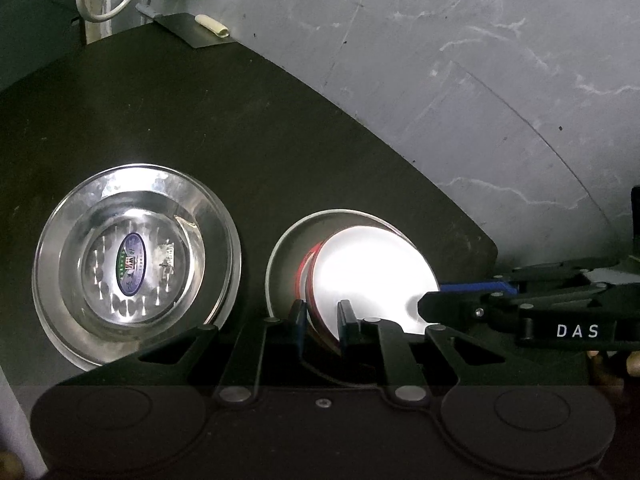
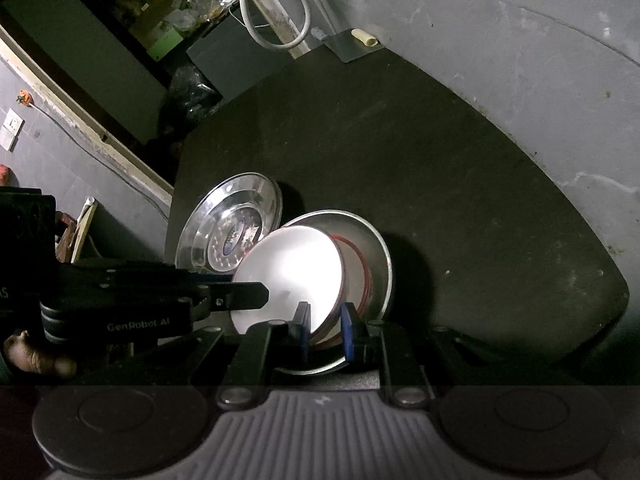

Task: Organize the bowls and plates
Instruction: 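Lower the white bowl into the steel bowl and open both grippers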

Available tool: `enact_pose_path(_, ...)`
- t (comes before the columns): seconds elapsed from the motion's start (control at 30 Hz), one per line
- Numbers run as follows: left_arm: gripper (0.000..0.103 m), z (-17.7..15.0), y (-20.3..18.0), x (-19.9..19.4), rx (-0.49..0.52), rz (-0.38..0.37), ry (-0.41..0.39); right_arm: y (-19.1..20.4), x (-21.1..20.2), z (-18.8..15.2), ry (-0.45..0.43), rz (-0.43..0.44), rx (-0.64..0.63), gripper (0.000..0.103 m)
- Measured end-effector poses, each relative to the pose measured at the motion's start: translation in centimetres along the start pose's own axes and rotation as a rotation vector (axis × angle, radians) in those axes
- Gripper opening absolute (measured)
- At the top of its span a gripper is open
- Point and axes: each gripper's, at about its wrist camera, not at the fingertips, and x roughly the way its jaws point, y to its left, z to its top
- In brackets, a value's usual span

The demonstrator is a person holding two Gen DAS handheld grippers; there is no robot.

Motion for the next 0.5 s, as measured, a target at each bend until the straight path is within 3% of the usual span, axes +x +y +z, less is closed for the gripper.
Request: enact_pose_path(0.5,0.017,0.21,0.18,0.42,-0.002,0.002,0.015,-0.08,0.14,0.07,0.013,-0.002,0.002,0.02)
